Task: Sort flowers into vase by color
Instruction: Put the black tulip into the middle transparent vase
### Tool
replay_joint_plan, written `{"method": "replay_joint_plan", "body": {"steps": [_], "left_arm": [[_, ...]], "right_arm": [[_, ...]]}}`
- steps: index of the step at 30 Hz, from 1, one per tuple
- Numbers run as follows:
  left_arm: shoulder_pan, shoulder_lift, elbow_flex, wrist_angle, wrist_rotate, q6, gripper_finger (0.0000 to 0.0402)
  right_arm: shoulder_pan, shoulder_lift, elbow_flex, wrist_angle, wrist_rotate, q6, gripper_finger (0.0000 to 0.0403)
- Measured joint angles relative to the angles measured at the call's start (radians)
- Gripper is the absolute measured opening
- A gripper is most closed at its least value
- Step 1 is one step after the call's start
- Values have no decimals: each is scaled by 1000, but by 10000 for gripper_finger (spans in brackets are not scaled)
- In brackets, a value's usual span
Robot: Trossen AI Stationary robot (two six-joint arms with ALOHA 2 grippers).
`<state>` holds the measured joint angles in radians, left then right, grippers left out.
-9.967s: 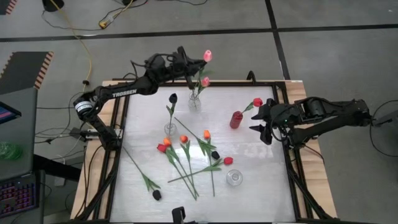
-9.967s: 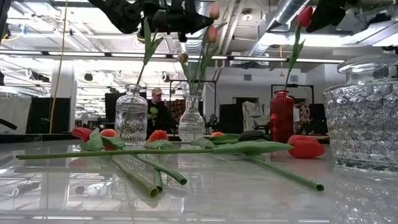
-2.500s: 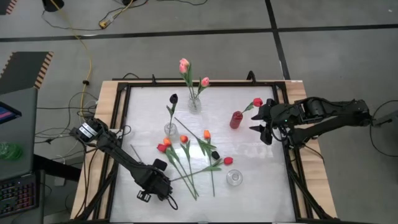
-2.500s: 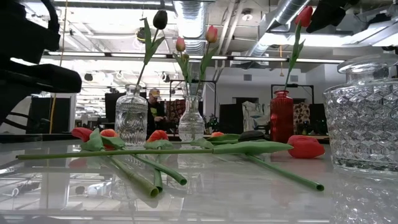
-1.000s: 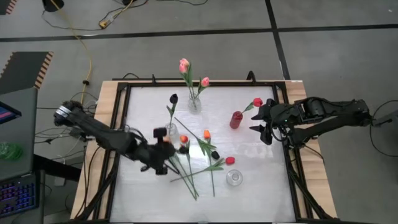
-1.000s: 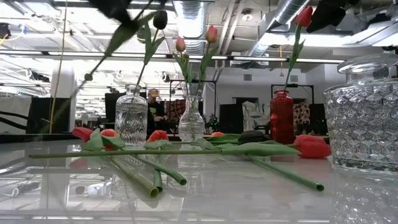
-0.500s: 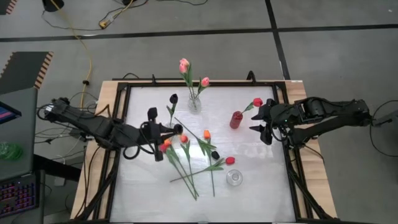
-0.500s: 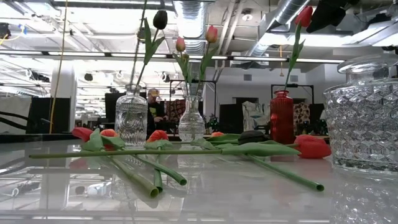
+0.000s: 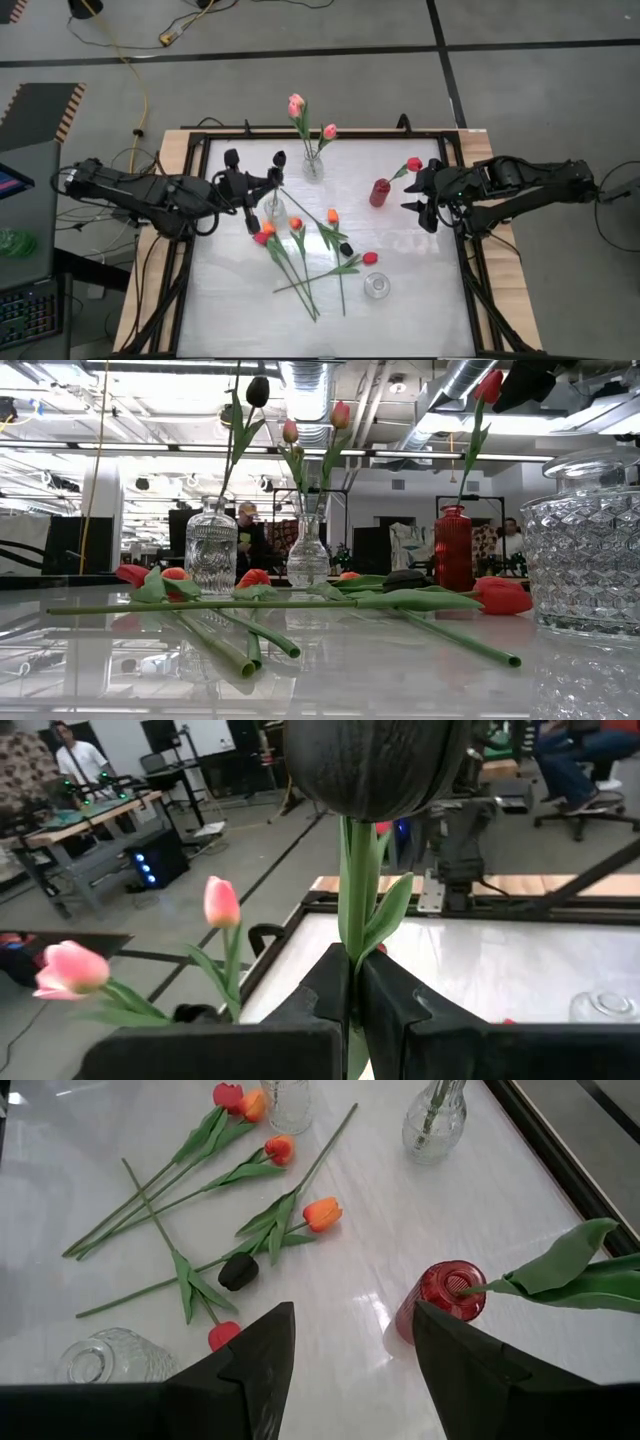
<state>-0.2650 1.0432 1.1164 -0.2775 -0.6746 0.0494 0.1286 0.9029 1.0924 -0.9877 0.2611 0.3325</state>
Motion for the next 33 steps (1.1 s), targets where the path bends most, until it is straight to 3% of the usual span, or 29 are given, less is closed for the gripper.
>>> {"method": "replay_joint_plan", "body": {"steps": [11, 20, 33], "left_arm": [[19, -49, 0, -5, -21, 6, 0], [20, -43, -10, -157, -81, -120, 0], [19, -45, -10, -57, -66, -50, 0]], "right_arm": [[0, 0, 0, 0, 0, 0, 230], [0, 0, 0, 0, 0, 0, 230], [0, 0, 0, 0, 1, 0, 230]]}}
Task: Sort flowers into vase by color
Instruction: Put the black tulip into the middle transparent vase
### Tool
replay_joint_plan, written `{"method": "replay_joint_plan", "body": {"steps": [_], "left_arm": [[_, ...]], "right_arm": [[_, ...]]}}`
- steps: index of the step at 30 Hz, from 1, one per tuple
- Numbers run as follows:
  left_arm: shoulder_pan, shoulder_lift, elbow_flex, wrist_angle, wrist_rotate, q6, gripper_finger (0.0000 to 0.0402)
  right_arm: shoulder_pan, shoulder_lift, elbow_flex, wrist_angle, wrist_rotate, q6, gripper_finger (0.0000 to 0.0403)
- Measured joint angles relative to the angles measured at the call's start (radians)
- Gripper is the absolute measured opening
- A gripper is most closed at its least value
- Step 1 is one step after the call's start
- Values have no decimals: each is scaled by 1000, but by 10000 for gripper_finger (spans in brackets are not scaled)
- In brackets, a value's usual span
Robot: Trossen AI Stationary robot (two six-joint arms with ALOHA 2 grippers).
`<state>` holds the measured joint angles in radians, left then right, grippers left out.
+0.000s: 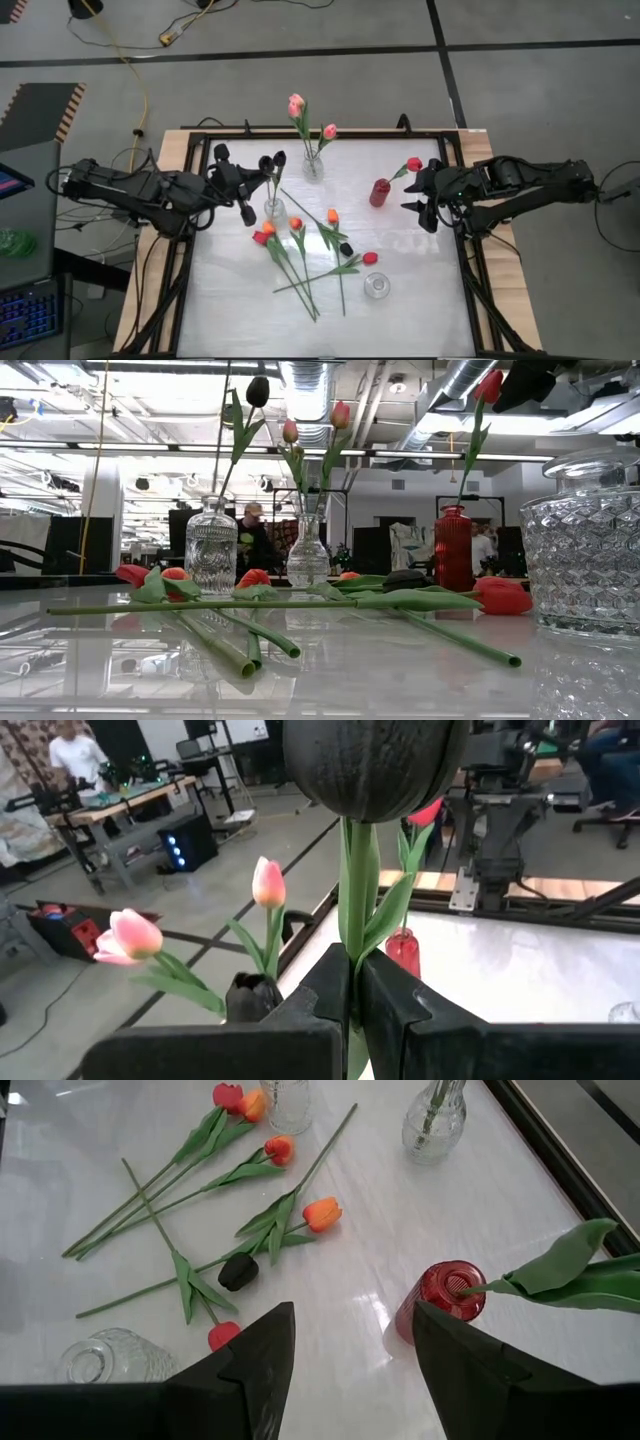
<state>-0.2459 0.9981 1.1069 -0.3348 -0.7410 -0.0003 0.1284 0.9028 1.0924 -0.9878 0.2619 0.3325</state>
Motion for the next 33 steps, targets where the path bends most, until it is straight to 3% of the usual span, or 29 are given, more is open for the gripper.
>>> {"method": "replay_joint_plan", "body": {"steps": [33], "left_arm": [[0, 51, 1, -86, -24, -83, 0]], "right_arm": [[0, 0, 0, 0, 0, 0, 230]]}}
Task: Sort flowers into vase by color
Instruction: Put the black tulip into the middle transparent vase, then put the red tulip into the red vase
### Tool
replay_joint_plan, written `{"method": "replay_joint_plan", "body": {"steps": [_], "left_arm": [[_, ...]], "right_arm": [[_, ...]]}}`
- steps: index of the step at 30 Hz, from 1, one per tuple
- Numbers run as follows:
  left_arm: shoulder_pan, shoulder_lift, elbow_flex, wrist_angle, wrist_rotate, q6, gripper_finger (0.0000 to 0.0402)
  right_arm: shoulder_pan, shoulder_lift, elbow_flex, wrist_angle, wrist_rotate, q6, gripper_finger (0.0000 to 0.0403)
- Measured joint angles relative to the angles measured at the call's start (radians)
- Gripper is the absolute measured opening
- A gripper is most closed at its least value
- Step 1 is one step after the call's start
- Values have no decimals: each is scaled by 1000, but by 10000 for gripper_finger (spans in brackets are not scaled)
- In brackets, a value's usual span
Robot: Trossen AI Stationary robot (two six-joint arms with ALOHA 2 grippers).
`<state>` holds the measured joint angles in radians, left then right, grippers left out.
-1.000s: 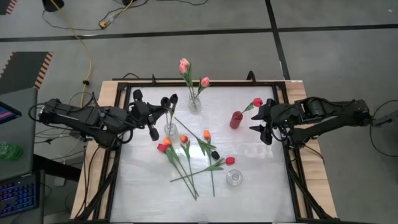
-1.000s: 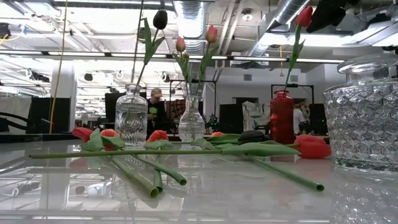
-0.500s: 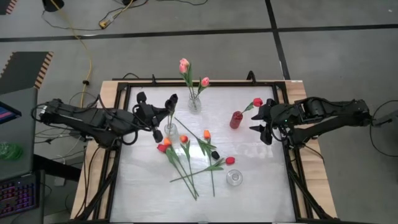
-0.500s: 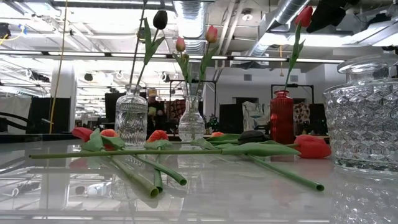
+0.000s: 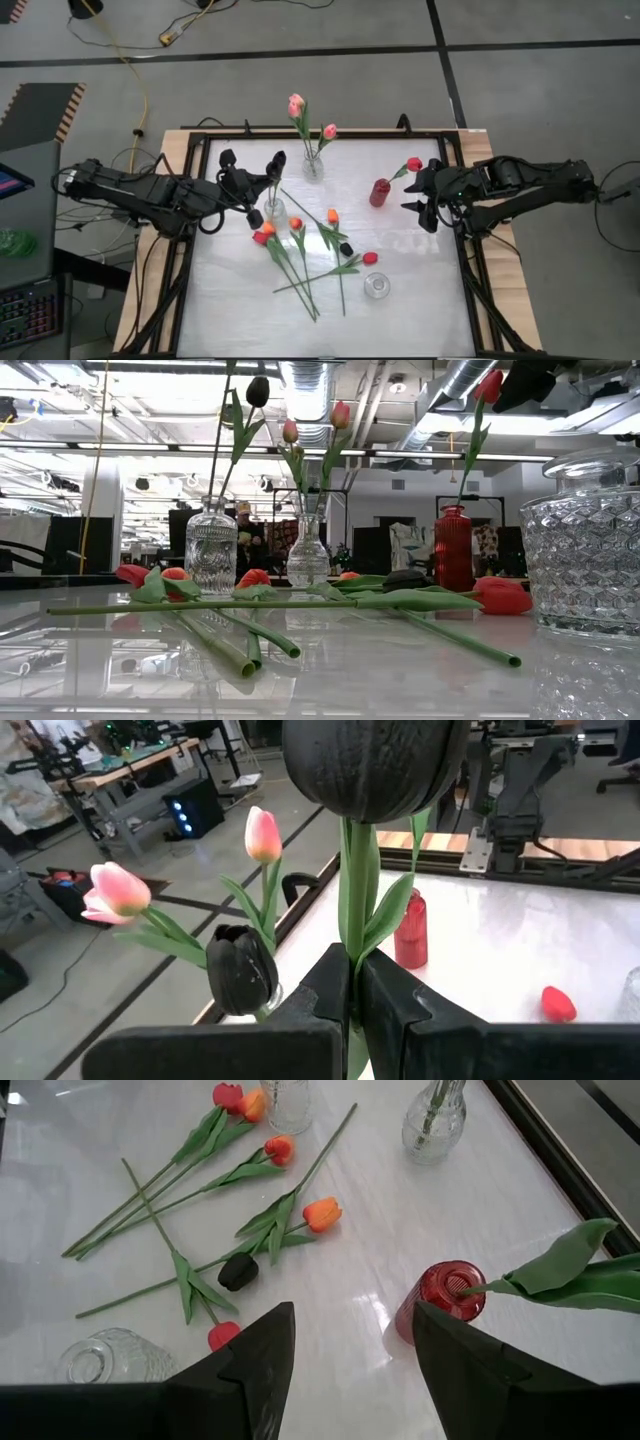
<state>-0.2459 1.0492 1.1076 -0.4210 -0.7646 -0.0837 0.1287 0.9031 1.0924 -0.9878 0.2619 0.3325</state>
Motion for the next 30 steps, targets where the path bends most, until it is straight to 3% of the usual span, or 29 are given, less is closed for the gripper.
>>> {"method": "replay_joint_plan", "body": {"steps": [6, 19, 30], "left_arm": [[0, -2, 0, 0, -8, -1, 14], [0, -3, 0, -51, -11, 2, 122], [0, -3, 0, -71, -10, 53, 155]], "right_arm": [[0, 0, 0, 0, 0, 0, 230], [0, 0, 0, 0, 0, 0, 230], [0, 0, 0, 0, 0, 0, 230]]}}
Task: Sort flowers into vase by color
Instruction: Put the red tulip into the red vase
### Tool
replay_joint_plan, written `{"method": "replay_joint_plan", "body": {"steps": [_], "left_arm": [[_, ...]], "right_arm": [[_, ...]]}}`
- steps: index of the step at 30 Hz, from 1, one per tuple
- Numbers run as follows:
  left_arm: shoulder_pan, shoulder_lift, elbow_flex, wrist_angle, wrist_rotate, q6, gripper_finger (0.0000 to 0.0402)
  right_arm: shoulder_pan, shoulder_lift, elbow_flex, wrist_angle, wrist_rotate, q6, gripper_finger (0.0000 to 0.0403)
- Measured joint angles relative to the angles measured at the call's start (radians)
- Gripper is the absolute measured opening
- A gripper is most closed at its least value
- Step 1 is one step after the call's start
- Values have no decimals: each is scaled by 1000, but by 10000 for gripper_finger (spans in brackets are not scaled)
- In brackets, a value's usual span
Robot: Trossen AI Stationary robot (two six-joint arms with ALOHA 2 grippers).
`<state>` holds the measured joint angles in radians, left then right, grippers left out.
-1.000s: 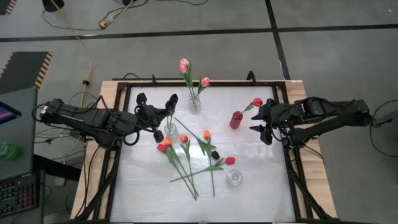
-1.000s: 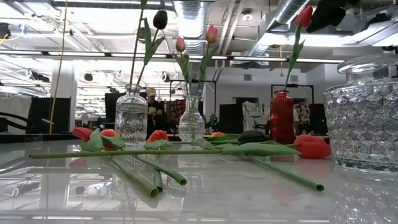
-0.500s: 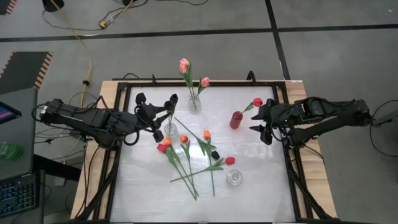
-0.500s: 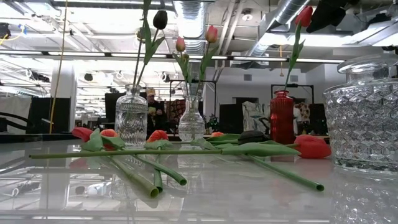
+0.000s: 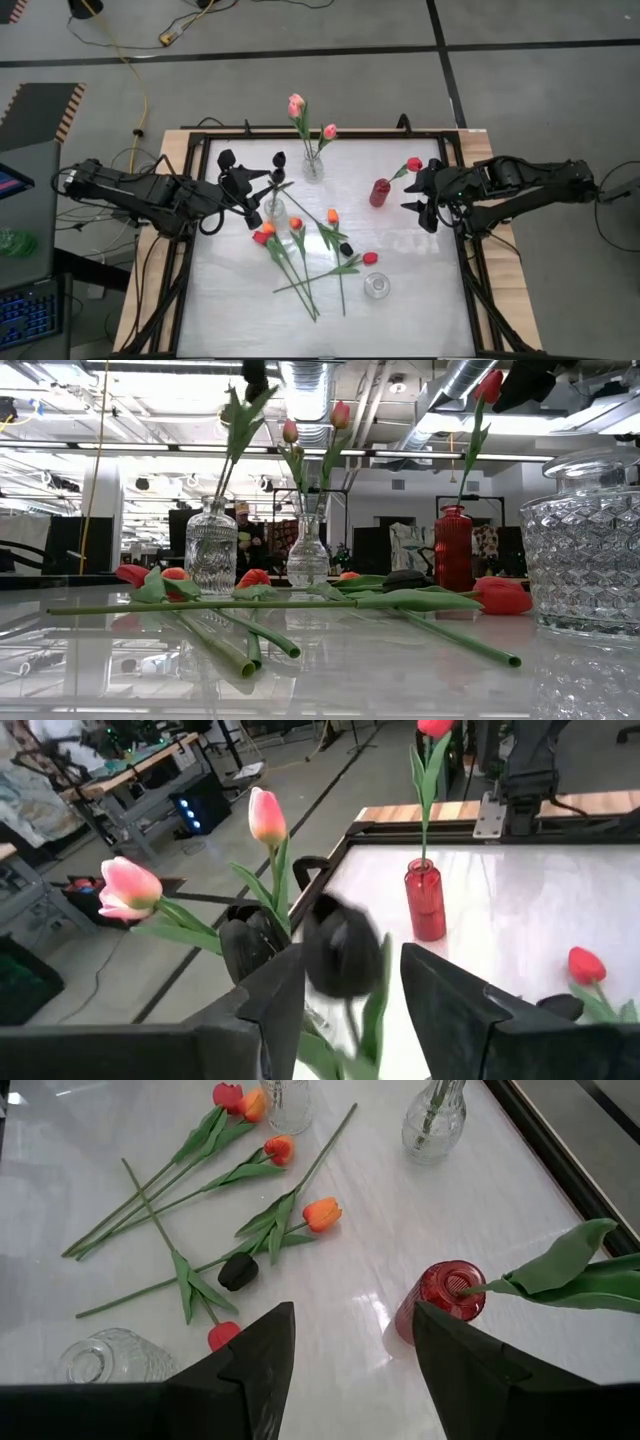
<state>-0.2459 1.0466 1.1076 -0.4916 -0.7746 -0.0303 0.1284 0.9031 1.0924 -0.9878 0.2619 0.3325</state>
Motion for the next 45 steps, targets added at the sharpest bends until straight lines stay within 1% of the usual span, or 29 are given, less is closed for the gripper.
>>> {"method": "replay_joint_plan", "body": {"steps": [3, 7, 9, 15, 19, 26, 29, 36, 45], "left_arm": [[0, 0, 0, 0, 33, 32, 155], [0, 0, 0, 0, 156, 72, 155], [-1, 0, 0, 1, 194, 72, 155], [-28, 0, 0, 1, 208, 48, 155], [-58, 0, 0, -6, 270, -35, 155], [-115, 18, 0, -93, 359, -324, 155], [-142, 60, 0, -102, 376, -369, 155], [-174, 217, 0, -39, 378, -374, 155], [-173, 448, 0, 130, 367, -374, 155]], "right_arm": [[0, 0, 0, 0, 0, 0, 230], [0, 0, 0, 0, 0, 0, 230], [0, 0, 0, 0, 0, 0, 230], [0, 0, 0, 0, 0, 0, 230], [0, 0, 0, 0, 0, 0, 230], [0, 0, 0, 0, 0, 0, 230], [0, 0, 0, 0, 0, 0, 230], [0, 0, 0, 0, 0, 0, 230], [0, 0, 0, 6, -1, 1, 230]]}}
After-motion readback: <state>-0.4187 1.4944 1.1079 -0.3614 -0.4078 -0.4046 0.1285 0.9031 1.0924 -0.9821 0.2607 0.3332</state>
